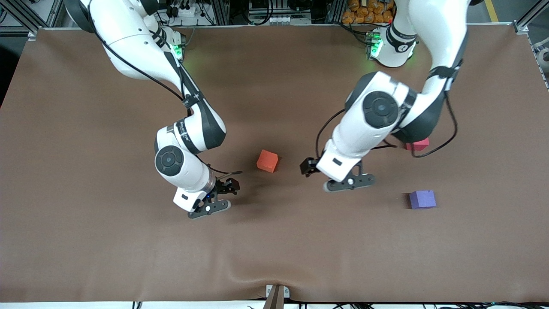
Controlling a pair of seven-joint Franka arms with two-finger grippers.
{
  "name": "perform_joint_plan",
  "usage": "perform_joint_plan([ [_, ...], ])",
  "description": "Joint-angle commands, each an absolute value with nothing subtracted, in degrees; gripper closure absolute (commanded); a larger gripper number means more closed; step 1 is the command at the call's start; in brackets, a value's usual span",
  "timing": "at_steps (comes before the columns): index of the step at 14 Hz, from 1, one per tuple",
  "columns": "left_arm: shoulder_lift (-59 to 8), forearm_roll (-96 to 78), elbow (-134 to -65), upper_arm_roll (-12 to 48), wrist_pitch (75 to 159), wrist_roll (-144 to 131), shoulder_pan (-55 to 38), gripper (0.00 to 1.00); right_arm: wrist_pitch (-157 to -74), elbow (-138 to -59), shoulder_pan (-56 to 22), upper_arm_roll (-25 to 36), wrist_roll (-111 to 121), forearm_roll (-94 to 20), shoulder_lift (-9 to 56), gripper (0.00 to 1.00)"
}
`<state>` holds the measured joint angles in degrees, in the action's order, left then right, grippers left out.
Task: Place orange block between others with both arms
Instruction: 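Set down the orange cube while the left gripper reaches toward it, then grasp the orange cube with the left gripper while the right gripper withdraws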
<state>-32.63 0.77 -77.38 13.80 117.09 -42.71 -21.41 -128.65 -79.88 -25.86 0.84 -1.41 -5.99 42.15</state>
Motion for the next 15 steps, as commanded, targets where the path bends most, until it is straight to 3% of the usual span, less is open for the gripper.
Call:
perform_joint_plan([
  [1, -36.9, 2.0, -72.2, 4.7, 117.0, -44.1, -32.2, 0.00, -127.3, -78.2, -25.8, -0.1, 0.2, 4.7, 41.5, 0.00],
  [3, -39.0, 1.8, -71.7, -2.0, 119.7, -44.1, -40.0, 0.00, -127.1, -77.5, -26.0, -0.2, -0.1, 8.3, 41.5, 0.00],
  [4, -40.3, 1.8, -71.7, -2.5, 121.2, -44.0, -41.4, 0.00, -126.9, -77.5, -27.1, 0.3, -0.2, 8.9, 41.5, 0.00],
  [7, -43.6, 1.6, -71.7, -1.3, 126.6, -43.3, -41.7, 0.00, -126.2, -75.8, -27.6, 1.1, -1.3, 10.9, 41.3, 0.00],
  [12, -46.2, 1.1, -72.1, 1.2, 132.2, -37.5, -41.7, 0.00, -109.4, -75.8, -21.7, 1.1, -8.0, 3.0, 30.9, 0.00],
  [15, -46.5, -1.0, -72.4, 2.5, 132.2, -36.2, -41.7, 0.00, -104.2, -76.0, -15.8, 1.1, -8.1, 1.7, 24.5, 0.00],
])
